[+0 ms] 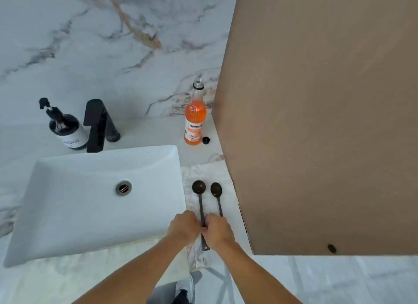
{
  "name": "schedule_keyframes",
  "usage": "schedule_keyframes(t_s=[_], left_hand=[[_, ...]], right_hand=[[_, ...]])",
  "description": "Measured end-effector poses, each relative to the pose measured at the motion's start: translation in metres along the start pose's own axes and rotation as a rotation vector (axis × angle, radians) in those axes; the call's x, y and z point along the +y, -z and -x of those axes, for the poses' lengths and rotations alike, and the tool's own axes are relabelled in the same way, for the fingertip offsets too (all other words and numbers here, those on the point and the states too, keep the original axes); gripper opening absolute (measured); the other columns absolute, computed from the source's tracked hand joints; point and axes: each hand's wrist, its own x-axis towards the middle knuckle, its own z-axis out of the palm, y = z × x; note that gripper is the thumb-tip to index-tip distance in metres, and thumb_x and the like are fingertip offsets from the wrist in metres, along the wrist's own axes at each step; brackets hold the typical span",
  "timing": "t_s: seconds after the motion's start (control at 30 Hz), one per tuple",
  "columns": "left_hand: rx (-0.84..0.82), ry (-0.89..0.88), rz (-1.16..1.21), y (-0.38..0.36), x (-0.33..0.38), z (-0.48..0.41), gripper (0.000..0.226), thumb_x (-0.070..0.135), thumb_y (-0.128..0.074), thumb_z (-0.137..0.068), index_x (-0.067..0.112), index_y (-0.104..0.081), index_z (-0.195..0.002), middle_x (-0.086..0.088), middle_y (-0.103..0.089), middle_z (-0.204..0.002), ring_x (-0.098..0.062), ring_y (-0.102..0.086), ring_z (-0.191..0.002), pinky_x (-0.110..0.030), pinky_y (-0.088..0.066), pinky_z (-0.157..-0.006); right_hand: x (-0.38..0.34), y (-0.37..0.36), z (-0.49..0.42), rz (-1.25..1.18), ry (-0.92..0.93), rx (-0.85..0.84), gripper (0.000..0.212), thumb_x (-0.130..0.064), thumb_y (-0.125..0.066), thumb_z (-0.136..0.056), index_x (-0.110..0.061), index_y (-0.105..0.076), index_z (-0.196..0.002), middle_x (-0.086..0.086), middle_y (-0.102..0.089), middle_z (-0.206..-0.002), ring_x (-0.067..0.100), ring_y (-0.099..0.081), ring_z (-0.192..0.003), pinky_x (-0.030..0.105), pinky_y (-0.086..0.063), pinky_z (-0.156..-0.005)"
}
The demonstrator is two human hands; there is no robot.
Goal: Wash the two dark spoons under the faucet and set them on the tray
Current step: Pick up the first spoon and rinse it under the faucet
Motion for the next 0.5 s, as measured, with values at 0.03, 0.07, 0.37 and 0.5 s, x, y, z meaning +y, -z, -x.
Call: schedule_keyframes(t_s=[0.03,0.07,0.37,0.5], left_hand=[[0.003,-0.009,0.059,-0.003,-0.002,-0.005,0.022,0.025,-0.045,-0.091,0.013,-0.058,-0.077,-0.008,-0.067,-0.082,-0.028,-0.068,-0.080,-0.034,-0.055,-0.070],[0.010,0.003,0.129,-0.003,-0.003,-0.008,0.023,0.023,-0.045,-0.091,0.012,-0.062,-0.080,-0.009,-0.069,-0.083,-0.029,-0.070,-0.078,-0.037,-0.058,-0.071],[-0.055,0.174,0.641,0.001,-0.022,-0.022,0.037,0.014,-0.055,-0.090,0.016,-0.061,-0.054,-0.006,-0.058,-0.048,-0.023,-0.054,-0.041,-0.030,-0.056,-0.052],[-0.146,0.172,0.815,0.019,-0.033,-0.018,0.018,0.017,-0.062,-0.093,0.014,-0.071,-0.077,-0.007,-0.067,-0.069,-0.020,-0.058,-0.055,-0.030,-0.058,-0.055]], right_hand=[[0.001,-0.002,-0.003,-0.050,-0.007,0.001,0.015,-0.030,-0.058,-0.091,-0.015,-0.061,-0.089,0.008,-0.069,-0.096,0.025,-0.065,-0.085,0.031,-0.049,-0.067],[0.000,-0.002,-0.005,-0.101,-0.021,0.001,0.013,-0.026,-0.058,-0.090,-0.017,-0.056,-0.081,0.007,-0.068,-0.090,0.023,-0.061,-0.079,0.031,-0.049,-0.066],[-0.005,0.001,-0.001,-0.415,-0.058,-0.134,0.029,-0.017,-0.067,-0.087,-0.024,-0.049,-0.065,0.003,-0.056,-0.075,0.021,-0.053,-0.074,0.032,-0.045,-0.072],[-0.017,0.005,0.006,-0.519,-0.059,-0.149,0.026,-0.013,-0.065,-0.089,-0.021,-0.052,-0.068,0.003,-0.055,-0.073,0.015,-0.052,-0.062,0.020,-0.041,-0.054]])
